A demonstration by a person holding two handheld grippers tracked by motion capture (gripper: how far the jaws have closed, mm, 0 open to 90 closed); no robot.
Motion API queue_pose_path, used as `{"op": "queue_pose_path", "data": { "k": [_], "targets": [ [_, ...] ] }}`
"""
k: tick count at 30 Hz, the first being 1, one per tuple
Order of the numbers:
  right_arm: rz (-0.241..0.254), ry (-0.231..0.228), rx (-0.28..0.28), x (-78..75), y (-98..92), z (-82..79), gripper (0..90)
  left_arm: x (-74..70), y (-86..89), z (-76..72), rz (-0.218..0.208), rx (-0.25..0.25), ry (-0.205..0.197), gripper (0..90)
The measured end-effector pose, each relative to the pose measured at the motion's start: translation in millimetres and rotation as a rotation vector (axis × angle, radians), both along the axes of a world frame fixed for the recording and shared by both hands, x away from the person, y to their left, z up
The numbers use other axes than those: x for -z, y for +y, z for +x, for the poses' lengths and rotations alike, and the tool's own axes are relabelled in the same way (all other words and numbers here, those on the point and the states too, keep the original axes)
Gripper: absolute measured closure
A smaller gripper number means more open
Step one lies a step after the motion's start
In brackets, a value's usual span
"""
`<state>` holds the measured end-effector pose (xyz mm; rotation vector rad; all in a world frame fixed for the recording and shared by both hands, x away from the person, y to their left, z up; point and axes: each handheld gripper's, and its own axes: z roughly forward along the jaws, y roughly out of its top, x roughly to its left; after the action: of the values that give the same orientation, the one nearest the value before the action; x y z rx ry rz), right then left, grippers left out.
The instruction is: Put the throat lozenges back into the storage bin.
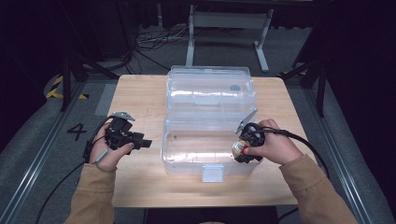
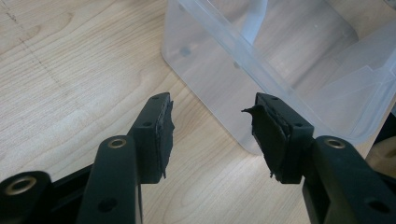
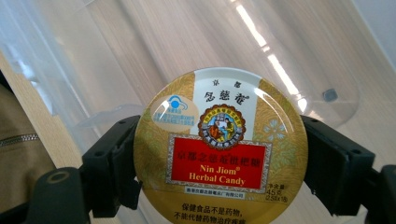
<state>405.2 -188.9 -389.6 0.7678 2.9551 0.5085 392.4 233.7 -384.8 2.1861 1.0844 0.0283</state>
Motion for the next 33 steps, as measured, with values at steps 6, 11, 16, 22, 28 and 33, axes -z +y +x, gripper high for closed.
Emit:
{"op": "queue_pose_path", "data": {
  "k": [6,11,16,22,28,33],
  "targets": [
    [0.002,0.010,0.031,5.2,0.6,1.8,20.1,0.0,0.5,0.2,0.002,-0.001,-0.002,48.4],
    [0.001,0.018,0.043,9.1,1.7,2.6,20.1,0.0,0.4,0.1,0.001,-0.003,-0.001,48.4],
    [-0.005,0.020,0.069,13.3,1.2,3.8,20.1,0.2,0.9,0.3,0.001,-0.001,-0.001,48.4],
    [-0.009,0.029,0.079,19.3,1.0,4.6,20.1,0.6,1.2,0.5,0.001,-0.004,0.002,48.4],
    [-0.008,0.033,0.088,20.2,1.2,4.5,20.1,0.7,1.1,0.4,0.001,-0.005,0.003,48.4],
    [-0.030,0.028,0.101,24.0,1.2,3.7,20.1,0.5,1.6,0.5,0.002,-0.004,0.003,48.4]
  ]
}}
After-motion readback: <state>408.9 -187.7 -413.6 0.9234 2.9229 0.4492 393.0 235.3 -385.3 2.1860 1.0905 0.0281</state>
